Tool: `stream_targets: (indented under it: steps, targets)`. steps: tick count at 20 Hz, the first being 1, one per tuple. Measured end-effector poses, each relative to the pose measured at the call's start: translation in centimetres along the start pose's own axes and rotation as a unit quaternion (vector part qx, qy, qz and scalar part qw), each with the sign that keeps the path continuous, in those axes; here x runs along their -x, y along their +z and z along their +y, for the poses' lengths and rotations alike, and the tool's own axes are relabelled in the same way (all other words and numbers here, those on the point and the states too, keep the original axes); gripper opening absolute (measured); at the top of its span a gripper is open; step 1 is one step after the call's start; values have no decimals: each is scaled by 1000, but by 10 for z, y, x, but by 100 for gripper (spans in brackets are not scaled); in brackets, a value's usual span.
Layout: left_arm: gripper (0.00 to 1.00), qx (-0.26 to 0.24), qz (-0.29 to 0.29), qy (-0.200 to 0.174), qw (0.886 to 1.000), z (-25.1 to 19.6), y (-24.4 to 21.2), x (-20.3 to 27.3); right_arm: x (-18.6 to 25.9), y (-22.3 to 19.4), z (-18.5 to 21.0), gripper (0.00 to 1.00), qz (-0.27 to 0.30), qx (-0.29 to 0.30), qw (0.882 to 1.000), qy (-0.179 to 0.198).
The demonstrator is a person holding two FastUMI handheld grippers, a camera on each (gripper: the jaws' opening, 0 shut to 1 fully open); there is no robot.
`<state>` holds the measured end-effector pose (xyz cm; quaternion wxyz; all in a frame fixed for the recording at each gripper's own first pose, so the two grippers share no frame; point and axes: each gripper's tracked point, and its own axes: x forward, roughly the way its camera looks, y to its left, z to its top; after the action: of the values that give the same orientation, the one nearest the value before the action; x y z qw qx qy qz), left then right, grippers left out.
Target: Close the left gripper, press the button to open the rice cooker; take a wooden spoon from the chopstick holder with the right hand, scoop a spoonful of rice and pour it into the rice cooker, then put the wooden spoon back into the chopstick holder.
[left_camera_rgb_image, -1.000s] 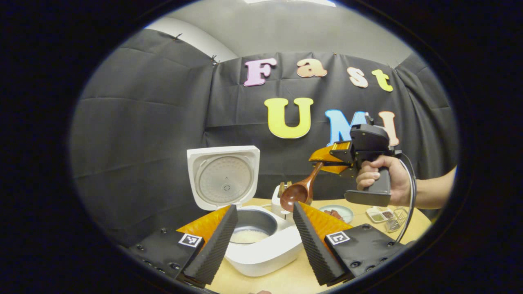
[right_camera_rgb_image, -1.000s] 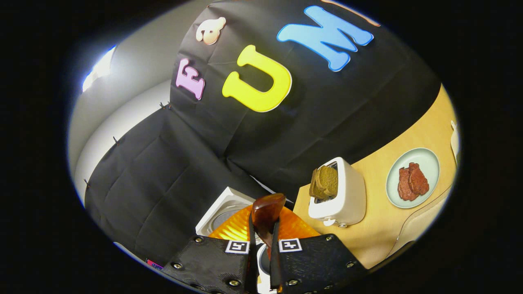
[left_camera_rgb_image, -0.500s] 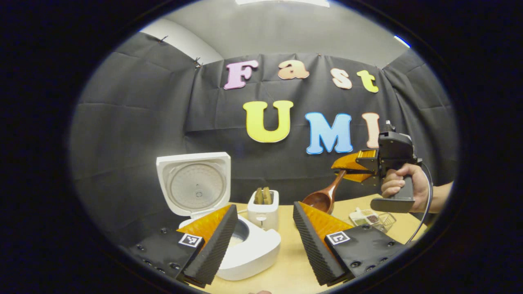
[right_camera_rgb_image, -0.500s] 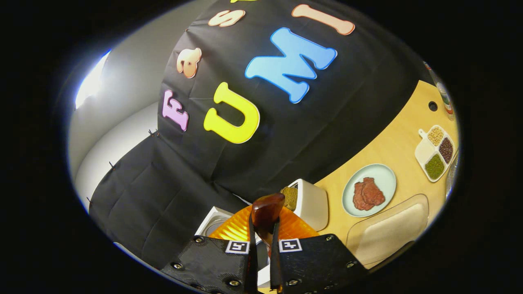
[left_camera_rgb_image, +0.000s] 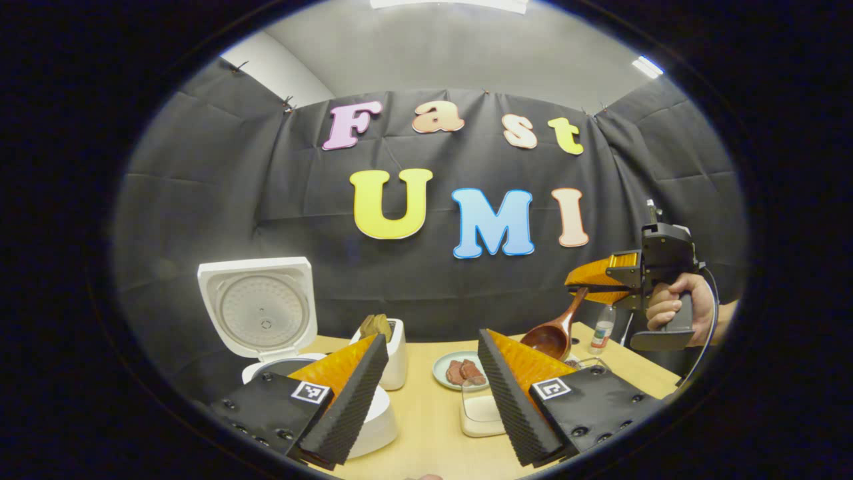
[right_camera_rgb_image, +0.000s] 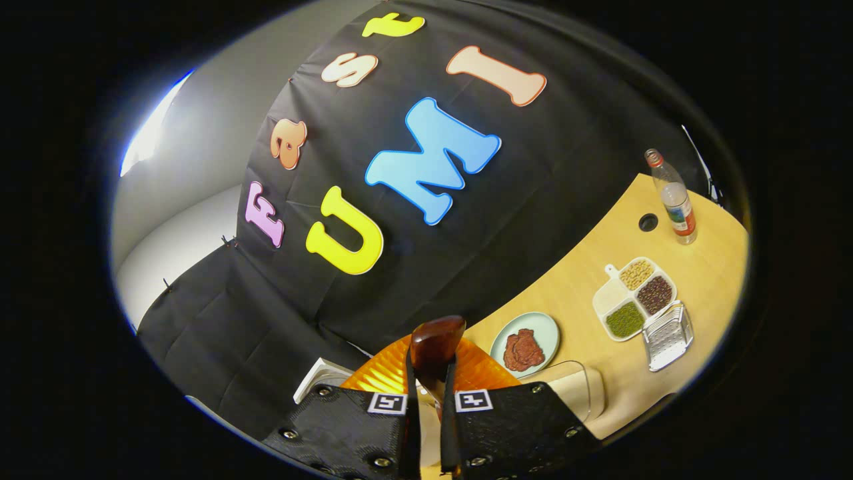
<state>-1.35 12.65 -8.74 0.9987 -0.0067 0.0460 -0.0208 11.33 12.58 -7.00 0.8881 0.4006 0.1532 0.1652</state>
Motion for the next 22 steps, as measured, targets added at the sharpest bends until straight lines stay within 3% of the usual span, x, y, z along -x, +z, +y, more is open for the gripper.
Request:
stream_targets:
  steps: [2,3,5,6,8,9,10,14,22]
  targets:
    - [90,-2,2,-11,1000,-16,-2,-2,14,11,-15,12,-10,3,1000,-14]
    - [95,-4,3,-15,1000,-22,-3,-3,21,17,-22,12,-14,5,1000,-21]
    - [95,-5,3,-22,1000,-35,-2,-2,33,31,-36,12,-24,10,999,-35]
    - [90,-5,3,-25,1000,-41,-2,-3,40,37,-43,12,-29,14,999,-42]
    - [95,-6,4,-30,1000,-52,-2,-3,48,49,-58,12,-38,23,997,-57]
    - [91,-7,4,-31,999,-55,-1,-3,52,54,-66,12,-41,32,996,-67]
    - [95,-8,4,-32,999,-59,-1,-2,54,58,-76,11,-44,45,995,-79]
    - [91,-12,9,-27,1000,-63,-4,0,68,78,-109,12,-77,99,984,-125]
    - [91,-14,17,-6,1000,-58,-5,5,45,89,-166,12,-82,154,966,-191]
